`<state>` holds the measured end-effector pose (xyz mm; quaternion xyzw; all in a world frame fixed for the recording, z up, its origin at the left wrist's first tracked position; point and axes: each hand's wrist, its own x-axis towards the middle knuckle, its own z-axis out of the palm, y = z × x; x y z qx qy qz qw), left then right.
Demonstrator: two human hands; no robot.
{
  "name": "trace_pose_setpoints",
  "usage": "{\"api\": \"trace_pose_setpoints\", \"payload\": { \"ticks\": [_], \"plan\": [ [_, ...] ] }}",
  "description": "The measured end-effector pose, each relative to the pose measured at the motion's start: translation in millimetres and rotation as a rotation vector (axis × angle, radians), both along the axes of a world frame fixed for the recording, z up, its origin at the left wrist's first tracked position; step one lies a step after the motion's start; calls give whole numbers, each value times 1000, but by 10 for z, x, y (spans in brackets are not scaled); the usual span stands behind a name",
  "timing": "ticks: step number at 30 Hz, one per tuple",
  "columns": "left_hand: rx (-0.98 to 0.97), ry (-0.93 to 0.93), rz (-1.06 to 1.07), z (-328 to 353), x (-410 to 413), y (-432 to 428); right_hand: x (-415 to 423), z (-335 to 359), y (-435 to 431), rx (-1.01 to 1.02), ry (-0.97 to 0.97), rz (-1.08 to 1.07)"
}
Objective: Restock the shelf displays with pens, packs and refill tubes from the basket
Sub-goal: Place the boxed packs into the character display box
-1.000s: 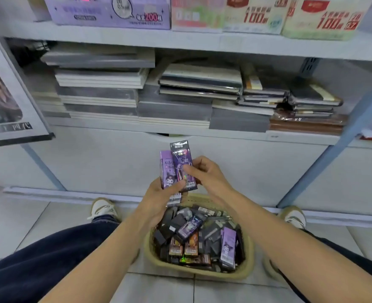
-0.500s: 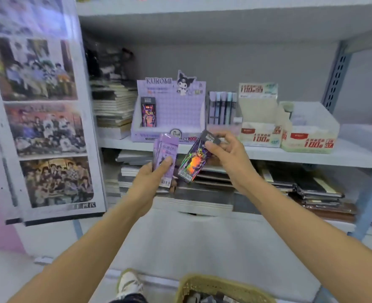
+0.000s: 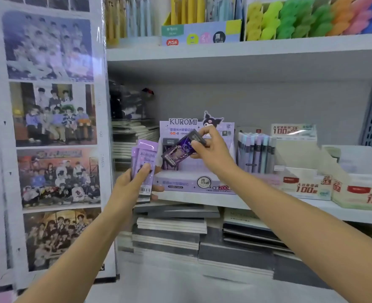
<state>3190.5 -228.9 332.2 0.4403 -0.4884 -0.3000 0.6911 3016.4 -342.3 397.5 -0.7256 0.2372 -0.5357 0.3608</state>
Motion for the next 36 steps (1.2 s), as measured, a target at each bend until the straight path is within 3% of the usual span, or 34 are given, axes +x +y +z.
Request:
{"api": "trace_pose_setpoints", "payload": {
  "ticks": [15, 18, 24, 36],
  "plan": [
    [32, -93, -36, -80, 60, -83, 233, 199, -255, -206, 453, -4],
    [32, -84, -51, -75, 40, -58, 319, 235, -239, -285, 534, -83],
    [45, -63, -59, -46, 37, -36, 368, 176, -219, -426, 468, -136],
    [73, -77, -72, -23, 56, 1, 368, 81, -187, -380, 306, -69]
  ]
}}
